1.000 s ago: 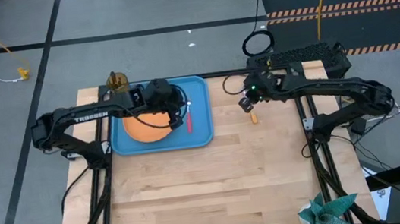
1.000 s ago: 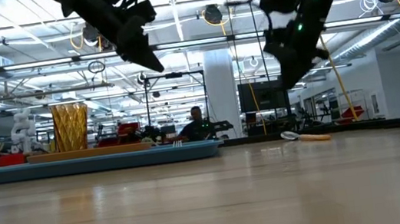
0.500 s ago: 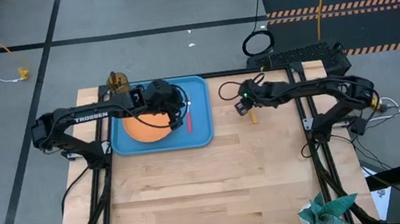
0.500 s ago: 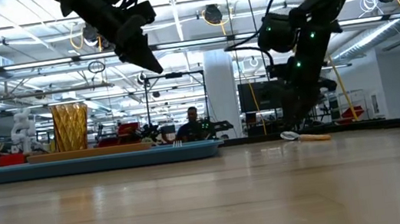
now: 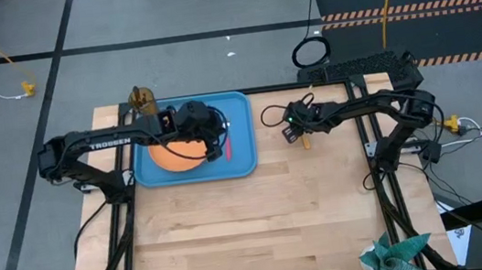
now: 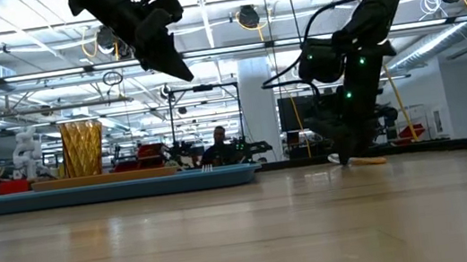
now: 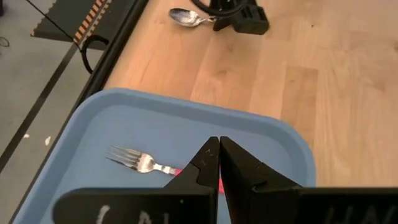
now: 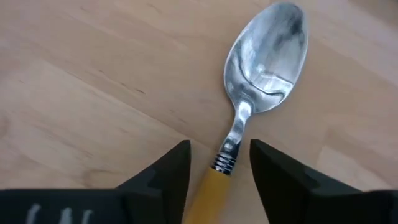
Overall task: Pick and place plate/cup/fork/spoon on tray
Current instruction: Put the yellow spoon on the blue tray
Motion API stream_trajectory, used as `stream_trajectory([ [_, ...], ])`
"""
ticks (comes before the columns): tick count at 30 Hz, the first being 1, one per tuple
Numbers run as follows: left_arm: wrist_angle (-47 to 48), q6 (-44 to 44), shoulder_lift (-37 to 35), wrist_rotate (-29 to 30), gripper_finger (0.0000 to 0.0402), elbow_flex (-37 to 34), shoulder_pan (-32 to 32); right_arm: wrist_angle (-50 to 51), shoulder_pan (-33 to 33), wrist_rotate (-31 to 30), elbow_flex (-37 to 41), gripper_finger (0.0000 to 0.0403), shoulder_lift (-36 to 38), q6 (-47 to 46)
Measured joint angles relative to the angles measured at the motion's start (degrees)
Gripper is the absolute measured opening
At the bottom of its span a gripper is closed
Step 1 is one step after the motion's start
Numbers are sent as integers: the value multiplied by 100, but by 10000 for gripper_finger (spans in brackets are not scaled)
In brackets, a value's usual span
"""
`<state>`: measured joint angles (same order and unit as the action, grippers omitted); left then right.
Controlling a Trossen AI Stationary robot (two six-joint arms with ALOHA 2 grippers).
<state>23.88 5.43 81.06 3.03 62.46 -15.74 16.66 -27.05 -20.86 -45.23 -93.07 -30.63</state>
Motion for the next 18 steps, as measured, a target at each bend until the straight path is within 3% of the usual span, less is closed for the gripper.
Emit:
stream_trajectory([
  [11,15,-105,4,-3,17,0,326,-392,225,-41,0,11,-11,18],
  [18,194,-89,4,-1,17,0,374,-1654,556,314,-2,3,3,-13],
])
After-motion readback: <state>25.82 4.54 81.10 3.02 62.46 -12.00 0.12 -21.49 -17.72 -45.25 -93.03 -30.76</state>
